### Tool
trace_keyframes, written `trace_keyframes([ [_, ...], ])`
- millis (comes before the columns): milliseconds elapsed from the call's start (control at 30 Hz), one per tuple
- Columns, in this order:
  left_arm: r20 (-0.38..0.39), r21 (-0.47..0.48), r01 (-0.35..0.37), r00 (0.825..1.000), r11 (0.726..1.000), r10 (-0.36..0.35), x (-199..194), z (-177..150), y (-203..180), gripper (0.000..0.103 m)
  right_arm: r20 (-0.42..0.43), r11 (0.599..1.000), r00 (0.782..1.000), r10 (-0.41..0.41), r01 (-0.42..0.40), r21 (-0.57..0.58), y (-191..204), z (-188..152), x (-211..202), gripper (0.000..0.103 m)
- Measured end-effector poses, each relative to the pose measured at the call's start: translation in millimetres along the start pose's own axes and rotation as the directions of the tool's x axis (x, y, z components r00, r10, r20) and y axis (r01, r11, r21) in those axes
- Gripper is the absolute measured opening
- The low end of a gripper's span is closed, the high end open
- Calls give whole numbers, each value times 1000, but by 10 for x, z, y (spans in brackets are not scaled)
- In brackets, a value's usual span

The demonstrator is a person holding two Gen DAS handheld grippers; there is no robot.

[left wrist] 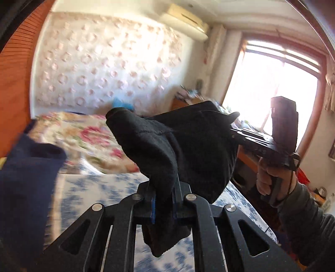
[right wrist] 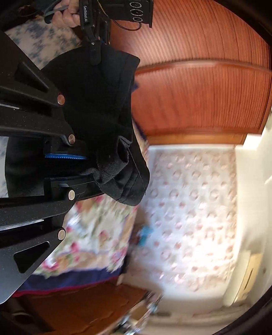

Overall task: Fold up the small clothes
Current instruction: 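Grasp the folded shirt with both tools and carry it onto the clothes stack, then open both tools and release the shirt on top of the stack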

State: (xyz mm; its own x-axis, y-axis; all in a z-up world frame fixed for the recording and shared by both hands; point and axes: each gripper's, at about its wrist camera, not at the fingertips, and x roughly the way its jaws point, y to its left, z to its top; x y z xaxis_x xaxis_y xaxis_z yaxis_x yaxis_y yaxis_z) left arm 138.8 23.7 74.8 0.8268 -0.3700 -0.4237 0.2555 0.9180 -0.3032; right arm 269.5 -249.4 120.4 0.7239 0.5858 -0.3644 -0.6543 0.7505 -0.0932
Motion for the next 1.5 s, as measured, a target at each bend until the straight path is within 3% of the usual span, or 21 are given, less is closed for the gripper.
trace_keyframes([
  [167, 66, -70, -138, 988, 988, 143, -611, 1, 513, 11, 27, 987, 990, 138, -135, -89, 587, 475, 594, 11],
  [333, 82, -181, -262, 956, 948, 280, -1022, -151, 1109, 11, -13, 956, 972, 236, -234, -177, 1191, 898, 1436, 11],
  [533, -24, -283, -391, 916, 876, 401, -962, -498, 1745, 11, -142, 934, 956, 258, -284, -219, 1732, 1070, 2635, 12],
  [700, -84, -309, -427, 902, 850, 423, -821, -660, 1963, 11, -205, 945, 946, 251, -286, -160, 1883, 1131, 3325, 15],
  [733, -87, -305, -426, 903, 851, 421, -820, -672, 1971, 12, -213, 952, 949, 232, -266, -149, 1878, 1155, 3404, 26],
  [767, -87, -298, -429, 902, 853, 423, -834, -673, 1969, 16, -210, 960, 955, 211, -242, -140, 1891, 1174, 3302, 39],
  [833, -78, -261, -458, 888, 850, 454, -884, -653, 1870, 25, -190, 967, 961, 203, -227, -118, 1887, 1192, 3299, 50],
  [967, -37, -165, -498, 866, 851, 499, -1005, -641, 1704, 45, -150, 972, 970, 189, -207, -110, 1910, 1042, 2771, 51],
  [1033, -17, -120, -500, 865, 858, 502, -1037, -648, 1609, 48, -126, 974, 973, 195, -207, -93, 1889, 913, 2436, 51],
  [1100, -2, -81, -507, 861, 858, 508, -1000, -611, 1564, 58, -109, 979, 979, 175, -184, -86, 1899, 760, 2145, 51],
  [1167, 34, -50, -497, 866, 866, 499, -1040, -595, 1436, 77, -93, 983, 982, 164, -170, -66, 1852, 537, 1824, 51],
  [1333, 120, 25, -446, 890, 895, 440, -1128, -560, 1039, 87, -45, 990, 989, 137, -138, -13, 1861, 85, 1093, 51],
  [1500, 160, 69, -395, 911, 916, 381, -1135, -521, 695, 94, 8, 997, 997, 80, -80, 13, 1962, -294, 320, 66],
])
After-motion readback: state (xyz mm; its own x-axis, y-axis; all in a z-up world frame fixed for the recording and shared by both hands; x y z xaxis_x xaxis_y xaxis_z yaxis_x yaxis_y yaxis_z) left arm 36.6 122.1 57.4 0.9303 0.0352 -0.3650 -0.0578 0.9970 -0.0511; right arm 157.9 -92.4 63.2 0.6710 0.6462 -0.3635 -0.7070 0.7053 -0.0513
